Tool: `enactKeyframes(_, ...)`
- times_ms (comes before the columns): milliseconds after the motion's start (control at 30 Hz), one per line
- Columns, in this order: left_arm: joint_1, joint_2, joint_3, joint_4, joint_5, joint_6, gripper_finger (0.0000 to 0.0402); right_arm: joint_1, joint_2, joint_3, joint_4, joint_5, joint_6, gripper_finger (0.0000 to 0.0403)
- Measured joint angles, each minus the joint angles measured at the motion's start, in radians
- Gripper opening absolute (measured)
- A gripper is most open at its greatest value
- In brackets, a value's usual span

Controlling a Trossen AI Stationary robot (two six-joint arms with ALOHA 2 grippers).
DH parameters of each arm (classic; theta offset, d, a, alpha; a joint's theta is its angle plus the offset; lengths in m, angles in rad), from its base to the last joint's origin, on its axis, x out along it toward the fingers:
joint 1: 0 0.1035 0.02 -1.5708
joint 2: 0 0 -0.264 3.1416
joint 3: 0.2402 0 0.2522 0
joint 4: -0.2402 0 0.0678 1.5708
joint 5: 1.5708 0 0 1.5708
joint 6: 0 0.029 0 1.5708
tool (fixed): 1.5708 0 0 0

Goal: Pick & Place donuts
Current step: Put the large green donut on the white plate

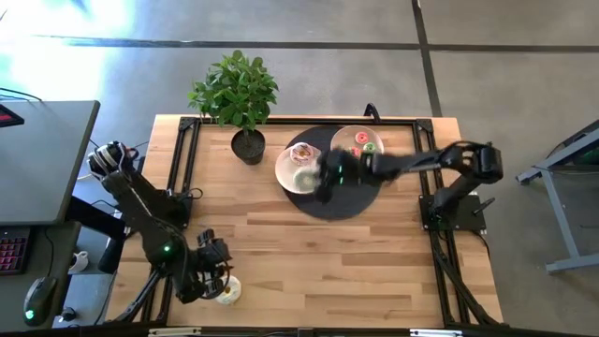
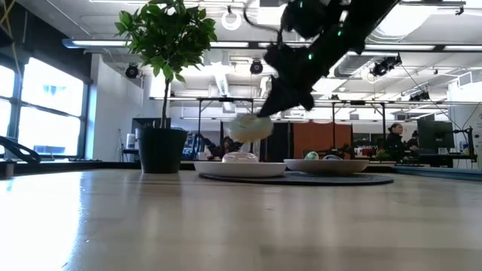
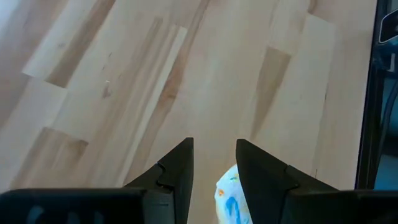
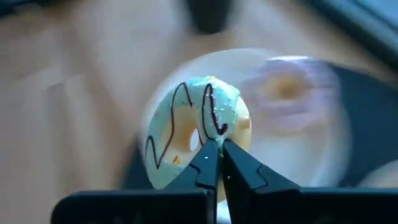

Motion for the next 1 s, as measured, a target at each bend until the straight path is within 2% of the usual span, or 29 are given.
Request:
enactKeyframes(67,0.000,0.000,-0.031,0.052,-0.003,0.000,0.0120,-0.095,-0.003,0.000,-0.005,-0.022,-0.032,0.0006)
enactKeyframes(167,0.000,0.000,-0.067,0.094,-0.026,0.000,0.0120,-0.223,0.022,0.000,0.011,-0.156,-0.038,0.0011)
enactKeyframes(300,0.000,0.000,-0.084,0.123,-0.057,-0.003,0.0120,-0.309,0.086,-0.003,0.004,-0.275,-0.001,0.0006)
enactKeyframes(500,0.001,0.000,-0.084,0.124,-0.061,-0.004,0.0120,-0.302,0.119,-0.001,0.009,-0.273,-0.031,0.0010)
enactKeyframes(700,0.001,0.000,-0.084,0.124,-0.062,-0.006,0.0120,-0.289,0.118,-0.001,-0.012,-0.286,0.008,0.0013)
enactKeyframes(867,0.001,0.000,-0.085,0.123,-0.062,-0.006,0.0120,-0.259,0.118,-0.001,-0.042,-0.266,-0.020,0.0015)
enactKeyframes(1000,0.001,0.000,-0.085,0.117,-0.062,0.003,0.0120,-0.229,0.117,-0.001,-0.049,-0.275,-0.077,0.0032)
